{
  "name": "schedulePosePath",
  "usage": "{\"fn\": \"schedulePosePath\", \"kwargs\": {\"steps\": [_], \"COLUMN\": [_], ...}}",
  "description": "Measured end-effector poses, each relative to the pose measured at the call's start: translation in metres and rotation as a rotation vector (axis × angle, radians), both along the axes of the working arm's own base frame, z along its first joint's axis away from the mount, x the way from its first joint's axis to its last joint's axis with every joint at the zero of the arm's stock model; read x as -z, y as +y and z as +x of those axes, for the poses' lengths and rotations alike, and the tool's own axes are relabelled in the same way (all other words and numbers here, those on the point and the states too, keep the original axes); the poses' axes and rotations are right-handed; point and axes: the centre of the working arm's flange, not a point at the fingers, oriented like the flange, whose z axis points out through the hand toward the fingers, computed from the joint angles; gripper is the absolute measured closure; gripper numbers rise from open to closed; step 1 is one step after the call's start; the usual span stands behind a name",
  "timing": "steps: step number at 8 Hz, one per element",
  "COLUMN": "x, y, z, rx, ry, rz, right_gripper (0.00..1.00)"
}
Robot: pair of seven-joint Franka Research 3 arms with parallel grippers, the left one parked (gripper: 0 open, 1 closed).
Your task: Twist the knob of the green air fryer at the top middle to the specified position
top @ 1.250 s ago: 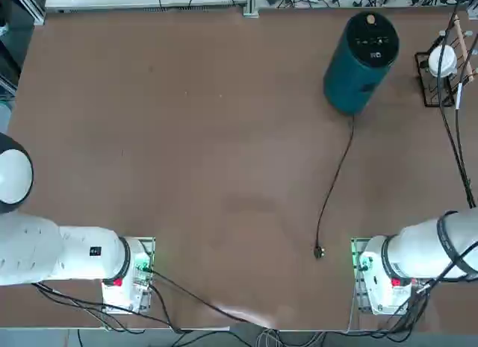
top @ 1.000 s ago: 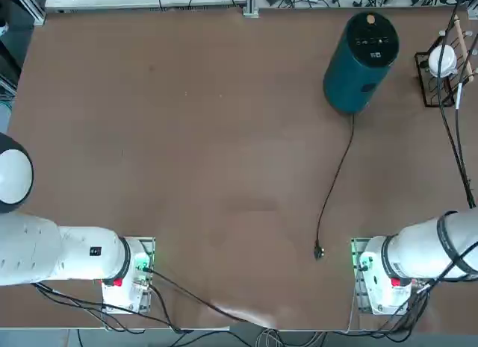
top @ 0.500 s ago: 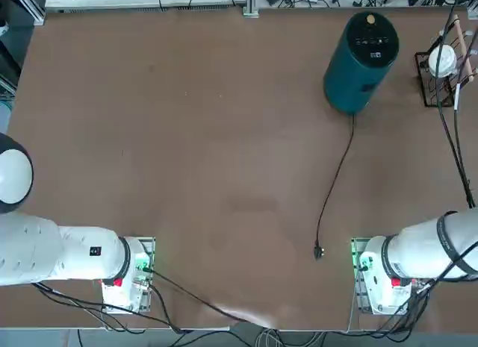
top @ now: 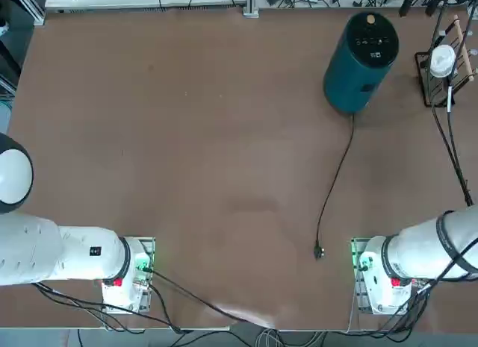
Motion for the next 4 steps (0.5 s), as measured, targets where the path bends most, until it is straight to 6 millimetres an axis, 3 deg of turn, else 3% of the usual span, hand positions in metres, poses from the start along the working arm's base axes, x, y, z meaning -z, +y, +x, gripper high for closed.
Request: {"fn": "schedulePosePath", "kwargs": {"steps": [2,4], "x": [0.016,0.036], "y": [0.018,0.023], "z": [0.016,0.036], "rx": [-0.028,-0.036], "ry": [-0.034,-0.081], "rz": [0.000,0.000], "right_gripper": [0.00,0.00]}}
